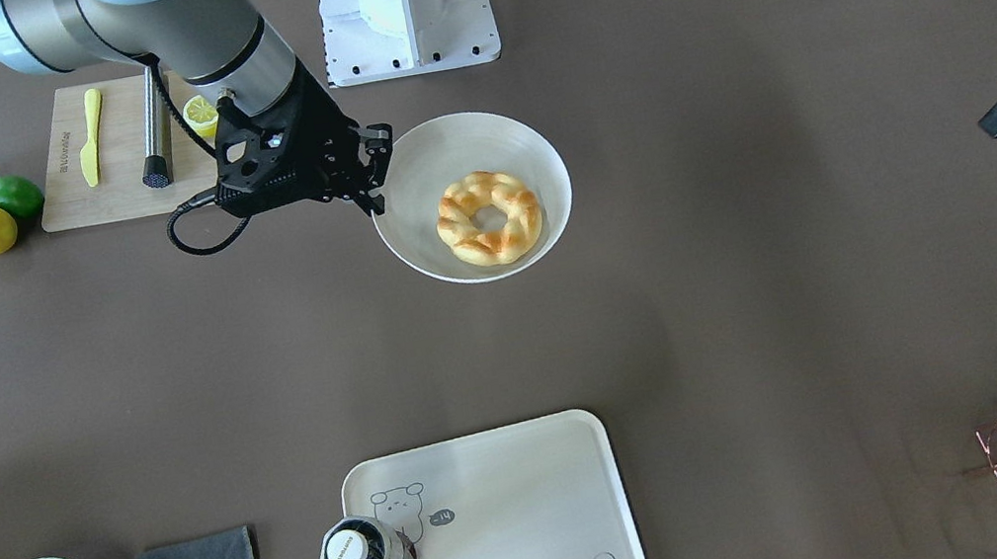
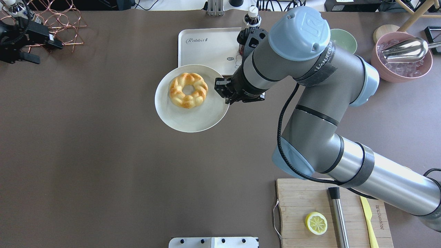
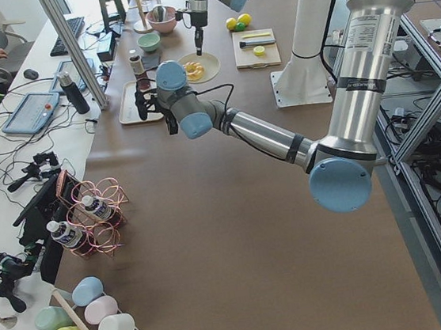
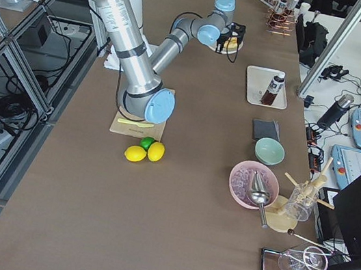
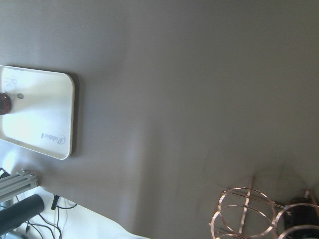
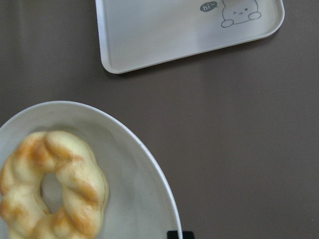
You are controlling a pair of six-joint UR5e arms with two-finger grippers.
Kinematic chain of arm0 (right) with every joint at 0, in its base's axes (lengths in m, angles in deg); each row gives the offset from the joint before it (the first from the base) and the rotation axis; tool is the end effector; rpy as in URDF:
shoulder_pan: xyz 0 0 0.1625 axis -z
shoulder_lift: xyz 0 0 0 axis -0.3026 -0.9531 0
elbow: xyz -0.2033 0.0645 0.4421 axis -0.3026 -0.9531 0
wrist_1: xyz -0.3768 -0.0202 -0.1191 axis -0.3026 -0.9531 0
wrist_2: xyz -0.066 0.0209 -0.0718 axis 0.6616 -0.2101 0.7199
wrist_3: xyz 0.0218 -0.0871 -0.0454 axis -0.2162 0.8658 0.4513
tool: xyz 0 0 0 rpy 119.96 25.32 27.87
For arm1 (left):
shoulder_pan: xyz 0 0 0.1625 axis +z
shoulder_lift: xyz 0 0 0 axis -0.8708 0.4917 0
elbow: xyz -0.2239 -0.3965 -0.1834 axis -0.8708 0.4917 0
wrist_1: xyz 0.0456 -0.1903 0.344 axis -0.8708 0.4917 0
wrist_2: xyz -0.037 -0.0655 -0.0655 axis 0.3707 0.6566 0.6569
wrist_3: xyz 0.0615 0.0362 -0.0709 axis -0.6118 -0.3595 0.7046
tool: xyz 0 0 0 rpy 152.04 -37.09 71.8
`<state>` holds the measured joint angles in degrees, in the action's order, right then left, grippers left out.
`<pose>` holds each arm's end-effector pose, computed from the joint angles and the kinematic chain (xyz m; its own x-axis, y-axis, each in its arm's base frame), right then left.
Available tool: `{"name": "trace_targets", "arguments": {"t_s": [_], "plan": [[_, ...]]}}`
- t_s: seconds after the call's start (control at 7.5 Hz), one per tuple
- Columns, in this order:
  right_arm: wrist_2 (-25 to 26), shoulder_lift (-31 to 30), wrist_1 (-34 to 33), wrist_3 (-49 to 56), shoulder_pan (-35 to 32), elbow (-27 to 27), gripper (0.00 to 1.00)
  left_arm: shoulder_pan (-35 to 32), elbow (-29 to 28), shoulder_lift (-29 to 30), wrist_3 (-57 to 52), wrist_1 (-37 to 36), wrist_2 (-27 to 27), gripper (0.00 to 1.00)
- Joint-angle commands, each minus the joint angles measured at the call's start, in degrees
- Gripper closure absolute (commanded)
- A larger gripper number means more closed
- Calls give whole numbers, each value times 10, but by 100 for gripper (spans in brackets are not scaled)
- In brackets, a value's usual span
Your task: Place donut on tray
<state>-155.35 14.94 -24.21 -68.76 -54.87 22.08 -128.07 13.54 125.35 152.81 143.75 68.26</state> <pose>-0.4701 -0.4721 0.1889 0.4625 0.0824 0.8828 -0.1593 0.9872 -0.0087 0.1577 -0.5357 0.4197 0.2876 -0.1600 -0.9443 0.3052 0.9499 -0.0680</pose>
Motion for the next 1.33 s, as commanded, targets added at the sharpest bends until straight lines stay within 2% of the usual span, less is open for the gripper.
{"name": "trace_targets", "arguments": {"t_s": [0.0, 0.27, 1.07, 1.2], "plan": [[16, 25, -7, -4, 9, -21, 100, 94, 1, 63, 90, 21, -82, 2], [16, 34, -5, -5, 8, -30, 100, 137, 1, 89, 102, 20, -121, 2], [10, 58, 1, -15, -13, -50, 100, 182, 22, 98, 101, 21, -124, 4], [8, 58, 1, -14, -18, -51, 100, 195, 26, 97, 101, 21, -150, 9]]}}
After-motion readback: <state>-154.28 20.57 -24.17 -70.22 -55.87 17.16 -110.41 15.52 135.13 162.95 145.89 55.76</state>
